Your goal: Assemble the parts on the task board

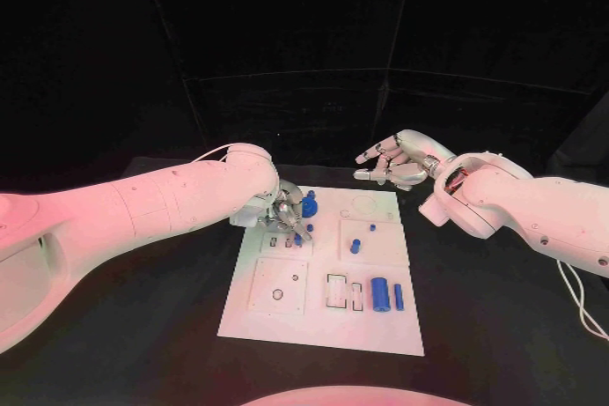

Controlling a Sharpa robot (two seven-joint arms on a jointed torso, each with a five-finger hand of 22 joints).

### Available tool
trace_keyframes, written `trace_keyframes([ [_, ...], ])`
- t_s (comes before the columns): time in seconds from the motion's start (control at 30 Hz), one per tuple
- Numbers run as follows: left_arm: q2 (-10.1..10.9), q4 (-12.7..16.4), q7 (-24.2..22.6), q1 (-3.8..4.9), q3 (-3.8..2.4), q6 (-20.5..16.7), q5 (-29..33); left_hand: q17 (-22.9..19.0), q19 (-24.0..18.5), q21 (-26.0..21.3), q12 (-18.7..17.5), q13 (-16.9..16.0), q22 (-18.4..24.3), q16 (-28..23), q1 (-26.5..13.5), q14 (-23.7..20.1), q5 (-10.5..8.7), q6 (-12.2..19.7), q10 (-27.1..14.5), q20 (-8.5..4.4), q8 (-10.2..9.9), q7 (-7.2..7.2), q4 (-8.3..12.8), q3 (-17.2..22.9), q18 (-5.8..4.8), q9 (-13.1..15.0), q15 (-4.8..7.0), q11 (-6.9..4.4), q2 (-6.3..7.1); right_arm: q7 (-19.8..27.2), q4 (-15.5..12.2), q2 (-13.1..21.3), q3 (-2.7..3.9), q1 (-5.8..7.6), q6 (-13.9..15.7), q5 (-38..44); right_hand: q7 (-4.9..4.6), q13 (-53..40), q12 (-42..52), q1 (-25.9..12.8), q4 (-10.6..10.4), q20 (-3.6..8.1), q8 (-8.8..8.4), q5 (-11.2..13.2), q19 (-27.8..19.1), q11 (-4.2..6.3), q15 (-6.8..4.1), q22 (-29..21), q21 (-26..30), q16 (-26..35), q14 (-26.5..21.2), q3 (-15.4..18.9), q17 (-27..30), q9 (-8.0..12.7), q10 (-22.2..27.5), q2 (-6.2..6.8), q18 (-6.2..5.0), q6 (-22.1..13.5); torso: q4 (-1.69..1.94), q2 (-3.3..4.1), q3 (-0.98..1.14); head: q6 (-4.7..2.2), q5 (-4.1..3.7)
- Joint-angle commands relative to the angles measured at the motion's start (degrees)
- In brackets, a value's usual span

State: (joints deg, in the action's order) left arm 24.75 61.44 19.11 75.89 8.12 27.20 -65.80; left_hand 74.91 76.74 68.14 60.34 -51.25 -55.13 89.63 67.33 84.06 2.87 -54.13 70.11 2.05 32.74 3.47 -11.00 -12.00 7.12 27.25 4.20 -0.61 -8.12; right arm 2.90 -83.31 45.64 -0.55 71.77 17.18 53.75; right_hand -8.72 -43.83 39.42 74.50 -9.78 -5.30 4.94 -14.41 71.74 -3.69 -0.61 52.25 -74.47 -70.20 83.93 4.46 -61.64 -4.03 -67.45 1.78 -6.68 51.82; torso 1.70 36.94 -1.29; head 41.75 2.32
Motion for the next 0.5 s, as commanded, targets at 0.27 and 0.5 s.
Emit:
trace_keyframes([
  [0.27, -0.03, 0.15, 0.53, -0.02, 0.03, -1.02, -0.22, 14.82, -0.44, 0.50, -0.59, 0.24, -0.57, 0.20, 9.68, 5.86, -0.02, 1.99, -1.06, -0.50, 0.10, -0.89, 7.47, 7.20, -0.56, 0.74, 0.70, -0.87, -3.56, 0.12, 0.10, -0.14, 0.05, 0.13, -0.49, 0.13, -0.11, 0.20, -0.20, 0.50, -0.05, 0.03, -0.07, -0.39, -0.57, 0.10, -0.32, -0.15, 0.37, 0.42, 0.35, 0.40, 0.04, 0.08, 0.47, -0.58, -0.41, 0.12, -0.01, 0.00, 0.00, 0.13, -0.07],
  [0.5, 0.63, 1.09, 0.35, -0.11, 0.03, -2.49, 1.15, 14.64, -0.56, 0.87, -1.85, 0.75, -1.28, 0.07, 11.02, 5.81, -0.06, 2.78, -0.99, -0.71, -0.02, -0.44, 12.66, 16.22, -0.64, 1.47, 0.61, -0.60, -3.52, -0.02, 0.20, -0.26, 0.05, 0.12, -0.88, 0.13, -0.11, 0.22, -0.21, 0.51, -0.07, 0.04, -0.07, -0.42, -0.58, 0.09, -0.32, -0.20, 0.40, 0.48, 0.34, 0.43, 0.09, 0.08, 0.47, -0.62, -0.41, 0.12, 0.02, 0.01, 0.03, 0.18, -0.10],
])
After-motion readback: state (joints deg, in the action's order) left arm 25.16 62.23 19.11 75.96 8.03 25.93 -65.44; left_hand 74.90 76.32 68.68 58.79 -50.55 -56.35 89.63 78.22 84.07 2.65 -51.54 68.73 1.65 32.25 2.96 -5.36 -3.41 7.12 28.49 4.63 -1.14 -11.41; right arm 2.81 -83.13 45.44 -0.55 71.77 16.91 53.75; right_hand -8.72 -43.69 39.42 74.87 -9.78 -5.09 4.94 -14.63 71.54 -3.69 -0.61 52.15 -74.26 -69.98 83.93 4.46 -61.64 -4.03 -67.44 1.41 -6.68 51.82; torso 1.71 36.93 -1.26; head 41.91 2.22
